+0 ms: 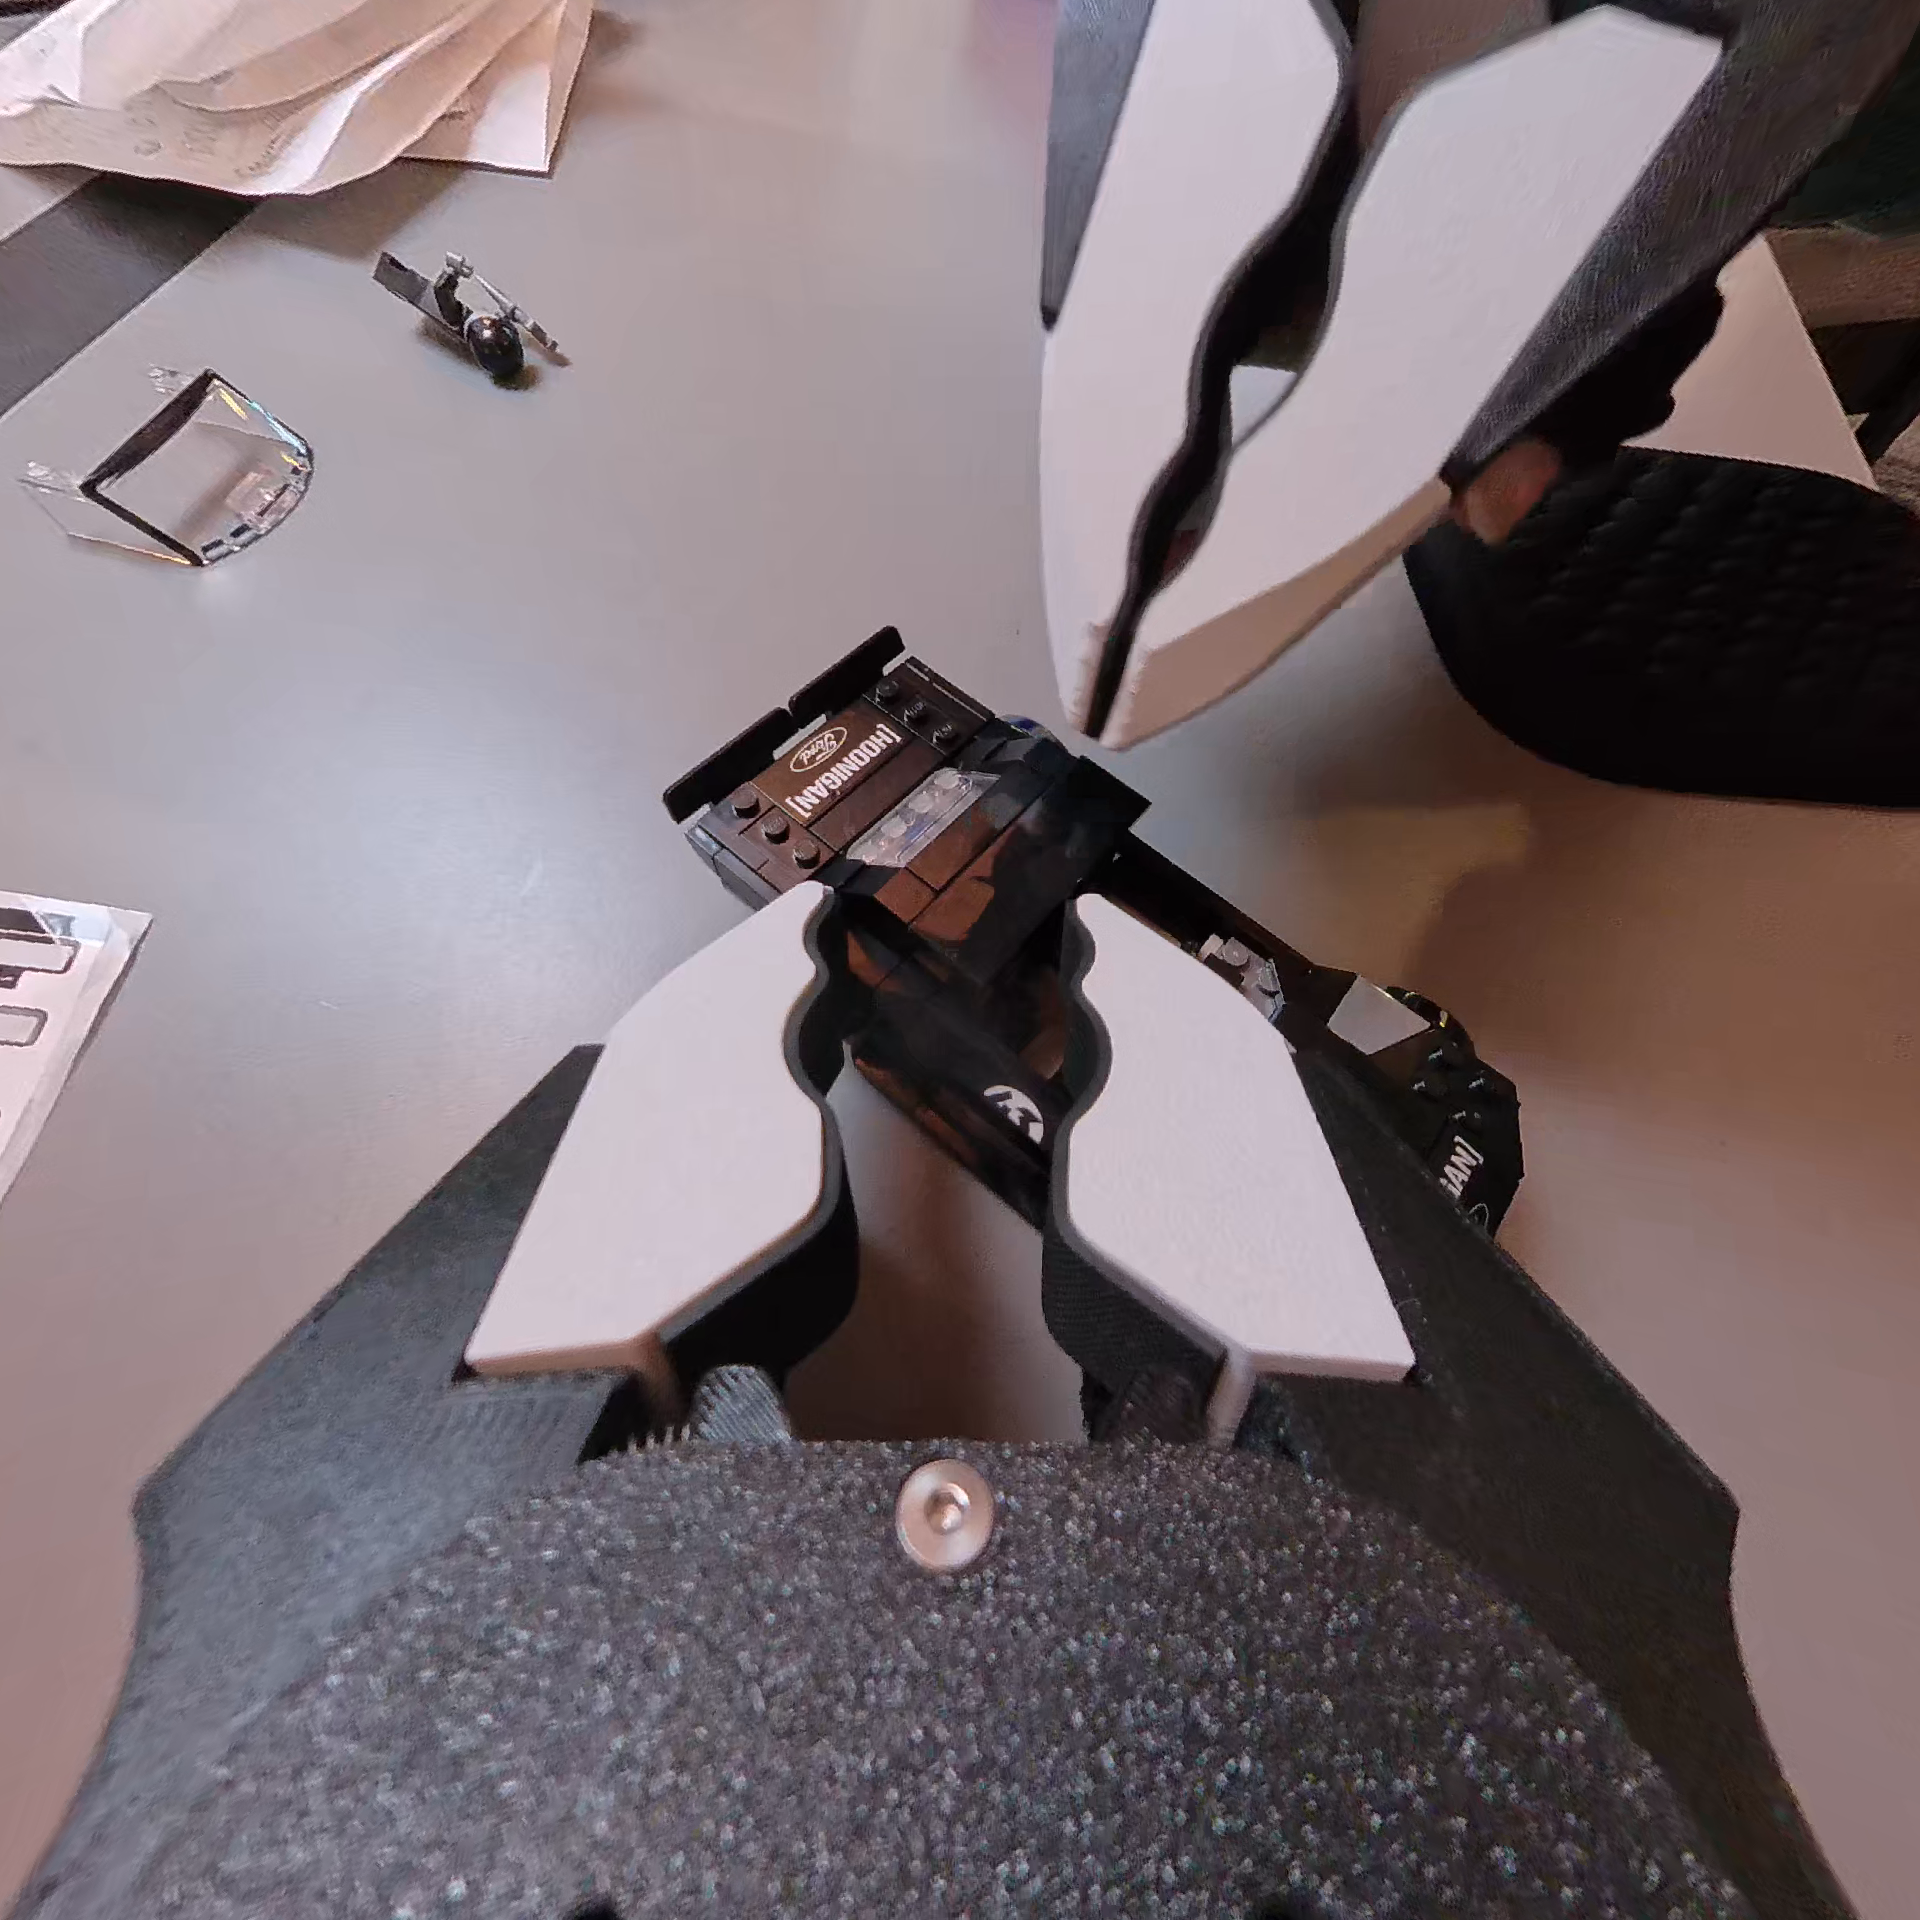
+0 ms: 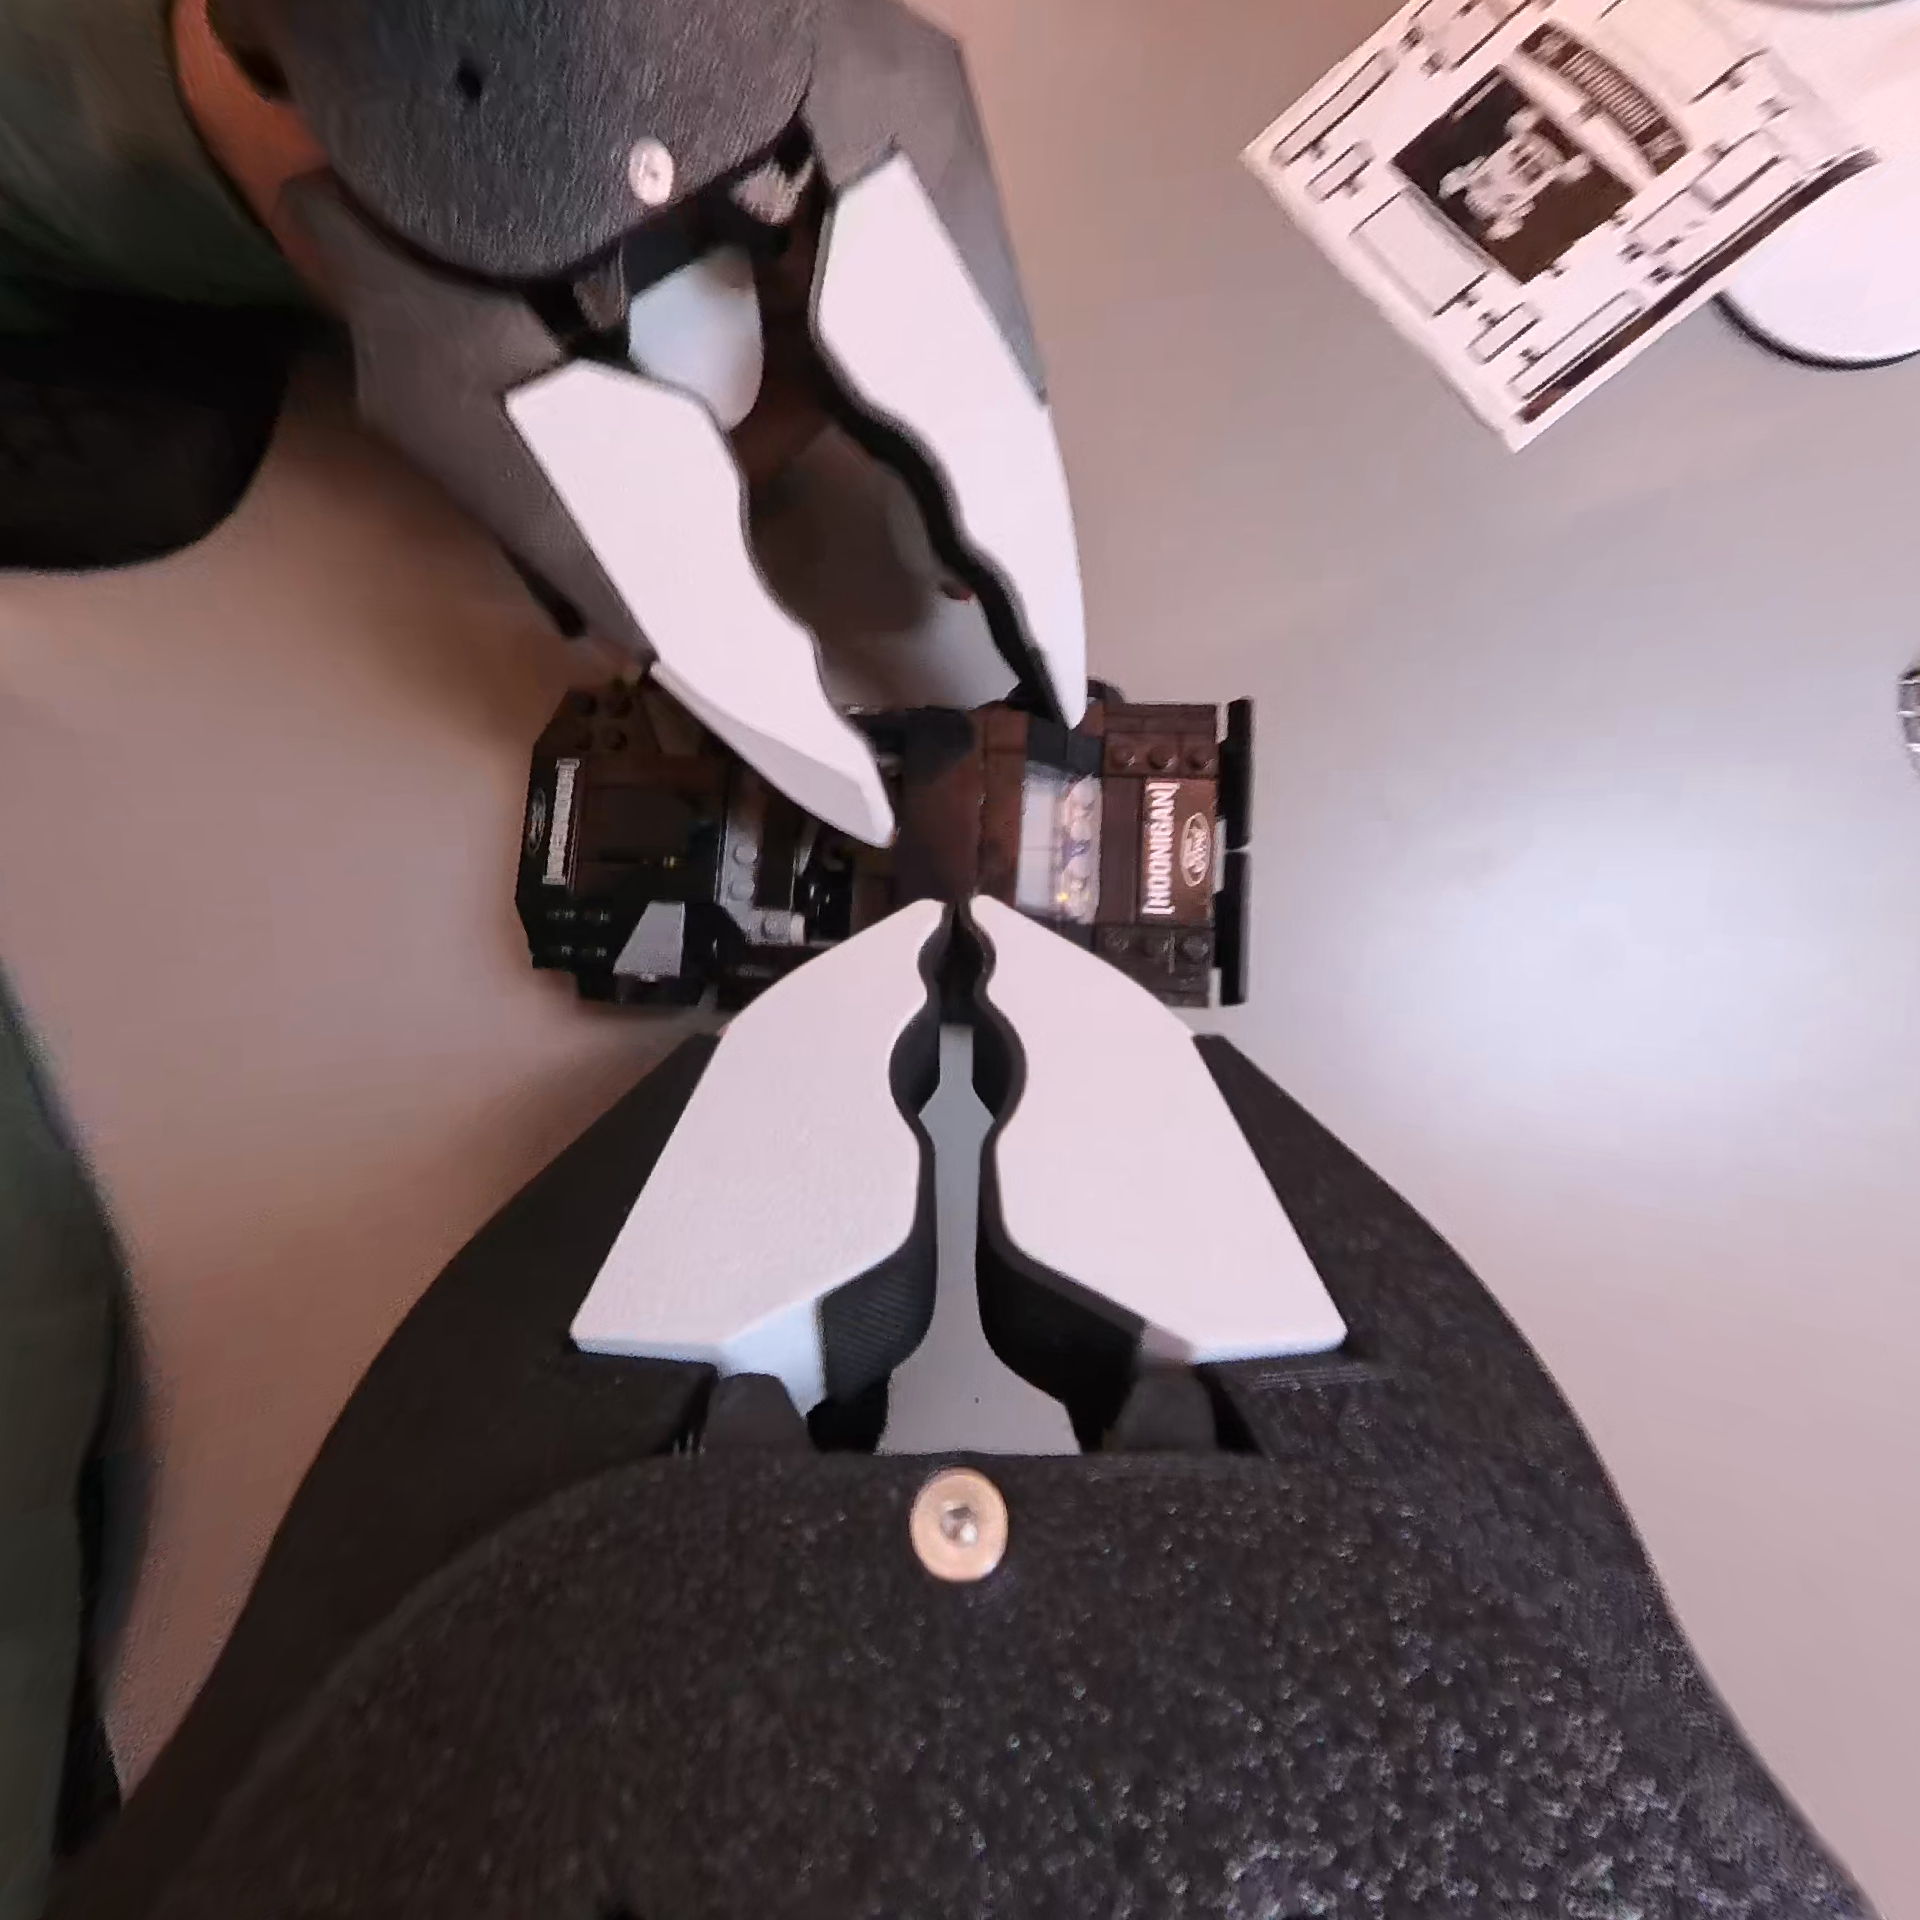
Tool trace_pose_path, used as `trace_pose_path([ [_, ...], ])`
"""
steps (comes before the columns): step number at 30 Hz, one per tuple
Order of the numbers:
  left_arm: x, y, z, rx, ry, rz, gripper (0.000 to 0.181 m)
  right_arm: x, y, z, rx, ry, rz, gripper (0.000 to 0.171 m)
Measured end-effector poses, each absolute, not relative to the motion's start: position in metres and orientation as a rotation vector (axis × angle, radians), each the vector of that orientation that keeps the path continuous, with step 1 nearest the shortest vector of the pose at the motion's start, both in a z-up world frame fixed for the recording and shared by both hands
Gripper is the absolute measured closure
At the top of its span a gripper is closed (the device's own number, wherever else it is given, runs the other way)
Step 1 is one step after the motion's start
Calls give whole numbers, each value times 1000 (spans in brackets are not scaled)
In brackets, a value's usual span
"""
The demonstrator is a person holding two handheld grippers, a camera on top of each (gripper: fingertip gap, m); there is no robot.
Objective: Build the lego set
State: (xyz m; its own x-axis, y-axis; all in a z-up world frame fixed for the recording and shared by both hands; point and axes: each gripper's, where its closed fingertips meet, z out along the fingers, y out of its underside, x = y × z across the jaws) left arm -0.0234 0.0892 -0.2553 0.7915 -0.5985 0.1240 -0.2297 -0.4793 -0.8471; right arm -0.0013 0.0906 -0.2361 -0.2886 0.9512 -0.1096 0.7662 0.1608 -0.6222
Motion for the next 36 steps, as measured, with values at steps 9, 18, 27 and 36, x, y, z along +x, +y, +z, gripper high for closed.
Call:
trace_pose_path([
  [9,-24,89,-256,-2067,620,-499,142,-1,86,-243,-1653,-2191,746,171],
  [18,-24,89,-256,-2063,625,-492,143,-2,85,-246,-1716,-2255,662,171],
  [27,-24,89,-256,-2057,632,-486,143,-3,83,-247,-1739,-2316,572,171],
  [36,-24,88,-256,-2052,630,-500,144,-26,79,-241,-1691,-2280,640,171],
])
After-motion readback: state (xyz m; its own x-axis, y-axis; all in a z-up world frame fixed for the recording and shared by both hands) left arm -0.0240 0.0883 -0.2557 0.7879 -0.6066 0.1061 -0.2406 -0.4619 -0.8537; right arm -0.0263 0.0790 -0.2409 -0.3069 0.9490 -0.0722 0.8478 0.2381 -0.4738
